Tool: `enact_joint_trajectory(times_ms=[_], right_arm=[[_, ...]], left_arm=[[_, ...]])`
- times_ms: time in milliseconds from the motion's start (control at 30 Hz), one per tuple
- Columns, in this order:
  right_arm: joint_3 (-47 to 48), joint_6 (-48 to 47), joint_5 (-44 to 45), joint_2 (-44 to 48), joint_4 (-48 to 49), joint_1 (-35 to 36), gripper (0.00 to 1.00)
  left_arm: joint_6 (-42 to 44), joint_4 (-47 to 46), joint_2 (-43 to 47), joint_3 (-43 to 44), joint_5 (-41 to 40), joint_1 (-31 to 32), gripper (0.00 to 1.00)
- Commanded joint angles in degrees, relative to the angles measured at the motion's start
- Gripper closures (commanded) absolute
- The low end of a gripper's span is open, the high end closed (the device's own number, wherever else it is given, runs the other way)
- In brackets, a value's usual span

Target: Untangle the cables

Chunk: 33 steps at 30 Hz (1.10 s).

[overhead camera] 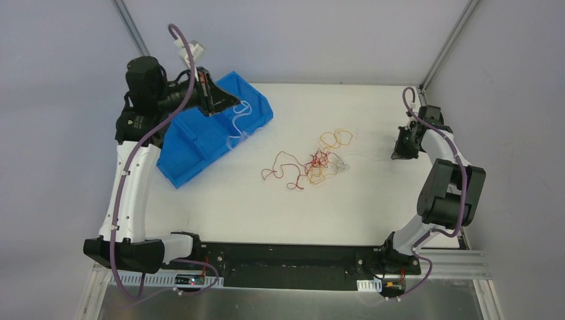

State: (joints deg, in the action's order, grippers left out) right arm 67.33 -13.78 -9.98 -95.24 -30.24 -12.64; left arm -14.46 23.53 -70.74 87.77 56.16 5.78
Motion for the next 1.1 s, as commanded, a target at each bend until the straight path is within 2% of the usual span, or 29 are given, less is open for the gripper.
enact_joint_trajectory(times_ms=[0, 133, 267, 467, 733, 933, 1067], right_arm=[[1.43, -4.49, 2.08, -0.58, -0.7, -1.94, 1.0], [-0.25, -6.41, 2.76, -0.98, 0.42, -1.95, 1.0], [-0.29, -7.83, 0.09, -1.52, -1.28, -1.95, 1.0], [1.96, -7.44, -11.64, 0.39, -7.41, -1.73, 1.0], [5.27, -2.64, -21.54, 3.58, -12.8, -0.15, 1.0], [4.82, -1.93, -22.96, 7.26, -13.1, 1.96, 1.0], [4.73, -1.85, -23.45, 7.94, -13.43, 3.07, 1.0]], left_arm=[[2.66, -1.79, -0.11, 11.53, -6.86, -2.41, 1.0], [0.51, -6.56, -2.68, 20.8, -13.81, -3.42, 1.0], [-0.21, -6.74, -5.42, 25.74, -14.58, -3.48, 1.0], [0.87, -6.74, -5.11, 19.78, -22.08, -3.48, 1.0], [-1.44, -8.31, -12.58, 19.36, -26.2, -3.56, 1.0], [4.4, -5.7, -6.46, 9.59, -31.49, -5.4, 1.0], [6.13, -0.89, -1.8, 3.9, -36.43, -10.74, 1.0]])
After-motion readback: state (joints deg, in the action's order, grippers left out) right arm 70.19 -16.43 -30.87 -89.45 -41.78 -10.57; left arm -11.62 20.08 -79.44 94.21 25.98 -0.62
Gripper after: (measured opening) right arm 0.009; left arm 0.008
